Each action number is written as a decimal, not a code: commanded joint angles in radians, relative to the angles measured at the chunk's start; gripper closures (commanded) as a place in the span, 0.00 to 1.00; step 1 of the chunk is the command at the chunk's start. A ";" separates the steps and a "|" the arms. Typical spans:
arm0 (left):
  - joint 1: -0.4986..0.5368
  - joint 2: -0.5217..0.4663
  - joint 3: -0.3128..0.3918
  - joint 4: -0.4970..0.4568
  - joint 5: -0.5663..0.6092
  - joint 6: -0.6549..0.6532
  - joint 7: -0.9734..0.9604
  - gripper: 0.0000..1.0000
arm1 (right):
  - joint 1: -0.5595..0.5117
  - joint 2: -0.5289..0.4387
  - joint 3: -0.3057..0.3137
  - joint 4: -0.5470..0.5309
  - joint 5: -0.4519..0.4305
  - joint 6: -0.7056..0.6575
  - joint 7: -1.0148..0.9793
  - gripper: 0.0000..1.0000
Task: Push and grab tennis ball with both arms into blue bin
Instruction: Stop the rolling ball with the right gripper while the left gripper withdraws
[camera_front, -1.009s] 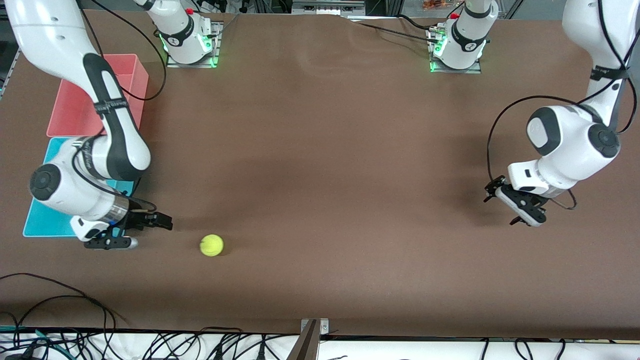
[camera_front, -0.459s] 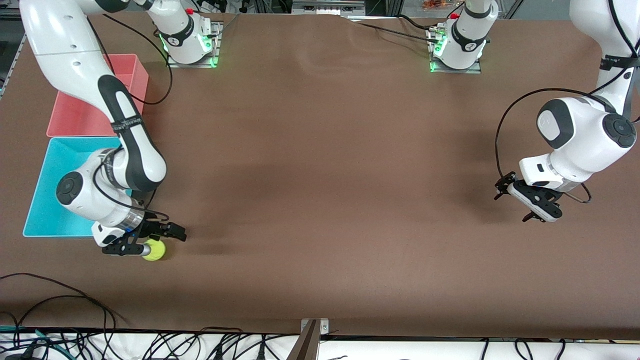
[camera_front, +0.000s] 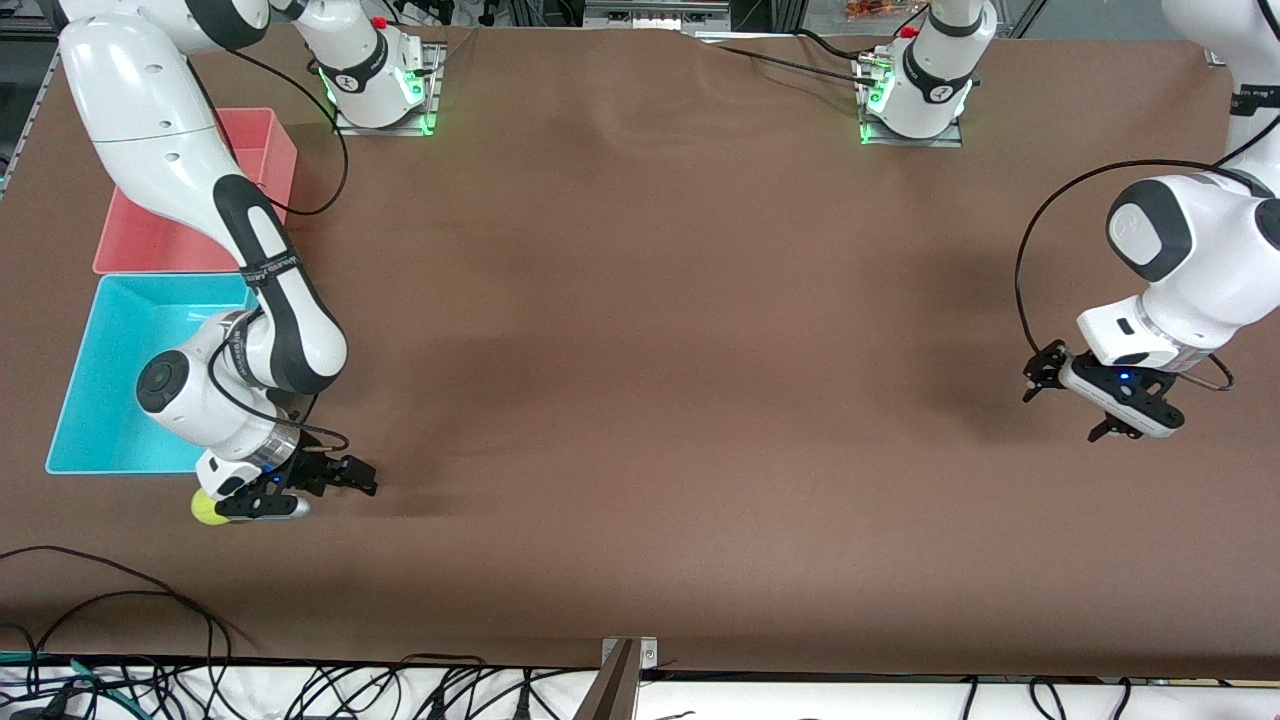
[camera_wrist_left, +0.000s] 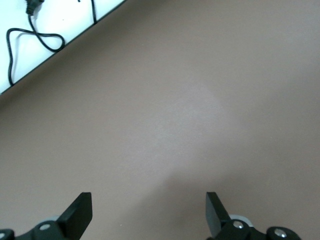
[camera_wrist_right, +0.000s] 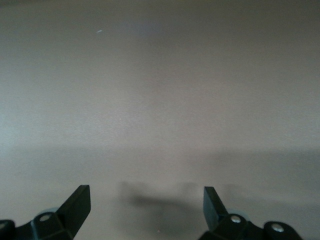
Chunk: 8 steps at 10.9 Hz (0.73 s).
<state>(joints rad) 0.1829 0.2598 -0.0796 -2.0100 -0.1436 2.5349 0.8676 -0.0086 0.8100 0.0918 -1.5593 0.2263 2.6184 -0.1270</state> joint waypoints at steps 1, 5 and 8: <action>0.015 -0.042 -0.002 -0.018 -0.017 -0.005 -0.066 0.00 | 0.076 -0.046 -0.074 -0.028 -0.007 -0.006 0.036 0.00; 0.035 -0.121 0.001 -0.021 -0.011 -0.086 -0.133 0.00 | 0.289 -0.041 -0.411 -0.054 -0.021 -0.027 0.061 0.00; 0.043 -0.171 0.004 -0.016 0.010 -0.150 -0.214 0.00 | 0.305 -0.083 -0.475 -0.047 -0.019 -0.142 0.061 0.00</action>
<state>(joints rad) 0.2172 0.1486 -0.0746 -2.0096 -0.1436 2.4307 0.7195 0.2753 0.7862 -0.3353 -1.5830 0.2191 2.5440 -0.0829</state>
